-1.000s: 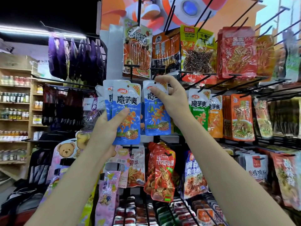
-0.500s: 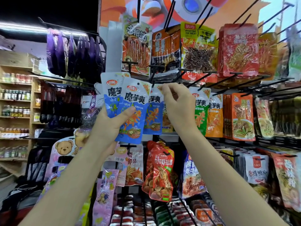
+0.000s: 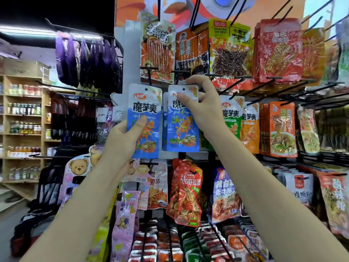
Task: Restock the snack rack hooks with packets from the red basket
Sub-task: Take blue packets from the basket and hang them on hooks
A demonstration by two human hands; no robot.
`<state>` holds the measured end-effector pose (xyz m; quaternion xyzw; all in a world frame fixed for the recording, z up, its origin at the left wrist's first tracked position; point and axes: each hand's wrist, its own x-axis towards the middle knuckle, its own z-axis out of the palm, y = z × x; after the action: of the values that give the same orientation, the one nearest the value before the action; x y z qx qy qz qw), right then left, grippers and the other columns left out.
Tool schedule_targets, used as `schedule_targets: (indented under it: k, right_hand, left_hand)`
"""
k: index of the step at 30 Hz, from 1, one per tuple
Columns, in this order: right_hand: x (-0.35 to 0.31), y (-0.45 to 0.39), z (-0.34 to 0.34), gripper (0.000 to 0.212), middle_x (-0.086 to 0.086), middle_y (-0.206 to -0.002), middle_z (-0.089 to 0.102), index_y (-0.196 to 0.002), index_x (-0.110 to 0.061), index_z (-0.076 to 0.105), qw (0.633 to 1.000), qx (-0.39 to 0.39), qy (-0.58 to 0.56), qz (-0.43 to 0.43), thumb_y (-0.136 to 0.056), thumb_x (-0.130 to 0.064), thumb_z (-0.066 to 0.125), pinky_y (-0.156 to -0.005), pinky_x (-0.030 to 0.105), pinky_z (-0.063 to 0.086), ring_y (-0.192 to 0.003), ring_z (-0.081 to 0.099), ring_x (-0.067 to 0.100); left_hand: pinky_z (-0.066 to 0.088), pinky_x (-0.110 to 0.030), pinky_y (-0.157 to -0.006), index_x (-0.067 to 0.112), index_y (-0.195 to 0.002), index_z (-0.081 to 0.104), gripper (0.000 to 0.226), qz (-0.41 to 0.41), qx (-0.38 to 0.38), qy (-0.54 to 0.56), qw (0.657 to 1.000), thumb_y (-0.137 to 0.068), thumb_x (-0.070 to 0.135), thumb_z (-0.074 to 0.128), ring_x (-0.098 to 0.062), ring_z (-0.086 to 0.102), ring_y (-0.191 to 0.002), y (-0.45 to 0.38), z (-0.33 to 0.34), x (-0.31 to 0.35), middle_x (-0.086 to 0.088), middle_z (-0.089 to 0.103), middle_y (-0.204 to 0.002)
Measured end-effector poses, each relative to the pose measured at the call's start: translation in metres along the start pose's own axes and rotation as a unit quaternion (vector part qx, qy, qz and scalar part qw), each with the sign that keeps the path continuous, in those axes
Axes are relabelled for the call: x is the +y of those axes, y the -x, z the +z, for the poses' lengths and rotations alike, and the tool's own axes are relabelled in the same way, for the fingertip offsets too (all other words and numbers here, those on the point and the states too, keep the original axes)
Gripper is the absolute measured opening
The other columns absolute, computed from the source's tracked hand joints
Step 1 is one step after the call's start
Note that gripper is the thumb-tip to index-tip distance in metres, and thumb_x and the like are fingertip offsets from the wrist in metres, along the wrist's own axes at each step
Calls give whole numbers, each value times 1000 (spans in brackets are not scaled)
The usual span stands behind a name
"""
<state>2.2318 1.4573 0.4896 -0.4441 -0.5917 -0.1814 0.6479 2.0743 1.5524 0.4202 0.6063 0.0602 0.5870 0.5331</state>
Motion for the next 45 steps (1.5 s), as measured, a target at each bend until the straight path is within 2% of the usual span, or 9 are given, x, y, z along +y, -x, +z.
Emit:
schedule_targets:
  k: [5, 12, 16, 20, 23, 27, 30, 37, 45]
  right_hand:
    - [2, -12, 6, 22, -11, -110, 63, -111, -19, 63, 1000, -11, 5, 16, -91, -21, 73, -99, 44, 48, -101, 60, 13]
    - [13, -15, 10, 31, -9, -113, 62, -120, -15, 64, 998, -34, 14, 48, -92, -21, 73, -90, 27, 42, -102, 54, 8]
    - [16, -5, 4, 24, -13, -84, 50, -119, -20, 67, 988, -9, 155, 18, -97, -30, 65, -63, 11, 35, -71, 46, 1]
    - [6, 16, -6, 24, 4, -79, 60, -91, -12, 70, 982, 84, 159, -54, -102, -27, 56, -61, 21, 37, -68, 50, 6]
    - [-2, 19, -3, 32, 7, -74, 64, -89, -8, 69, 998, 4, 10, 65, -96, -38, 64, -58, 28, 46, -66, 59, 18]
    - [2, 7, 1, 30, 10, -80, 60, -87, 0, 62, 989, -10, -82, 126, -93, -28, 71, -70, 43, 47, -77, 57, 22]
    - [1, 0, 1, 28, 6, -76, 55, -85, -6, 59, 985, -2, -87, 149, -98, -31, 64, -70, 37, 41, -74, 52, 19]
    - [-5, -16, 15, 39, 9, -74, 36, -71, -14, 39, 987, -14, -64, 150, -101, -32, 57, -66, 35, 29, -72, 37, 18]
    - [3, -27, 20, 28, 8, -88, 57, -78, -20, 65, 975, 0, -86, 207, -95, -42, 60, -83, 48, 49, -85, 55, 24]
  left_hand:
    - [62, -38, -62, 15, -86, 74, 18, 4, -8, 12, 1000, -78, 31, 73, -23, 75, -71, 0, -2, -2, -6, 78, -83]
    - [63, -38, -56, 9, -89, 74, 8, -17, -6, 31, 999, -89, 17, 72, -22, 74, -65, 0, -1, 1, -8, 78, -82]
    - [59, -32, -52, 9, -90, 74, 15, -15, -24, 36, 999, -81, 22, 74, -21, 75, -65, 0, 2, 2, -6, 78, -81]
    - [60, -31, -55, 11, -86, 75, 26, -10, -42, 11, 999, -69, 30, 75, -20, 75, -65, -3, 8, 3, -6, 78, -79]
    - [60, -36, -65, 13, -88, 77, 25, -23, -74, -7, 997, -70, 30, 77, -22, 75, -69, -4, 24, 3, -8, 79, -83]
    - [60, -36, -69, 22, -132, 59, 57, 69, -78, -109, 989, -81, 15, 83, -20, 76, -79, -8, 41, 2, -6, 79, -93]
    - [62, -39, -75, 45, -147, 35, 82, 145, -115, -150, 971, -86, 14, 80, -20, 77, -84, -14, 40, -1, -4, 78, -96]
    - [63, -33, -78, 34, -143, 50, 64, 157, -137, -152, 966, -88, 11, 76, -17, 75, -92, -26, 39, 0, -6, 74, -111]
    - [61, -26, -72, 35, -137, 51, 65, 142, -137, -123, 973, -86, 6, 78, -14, 76, -87, -32, 41, -6, 0, 76, -101]
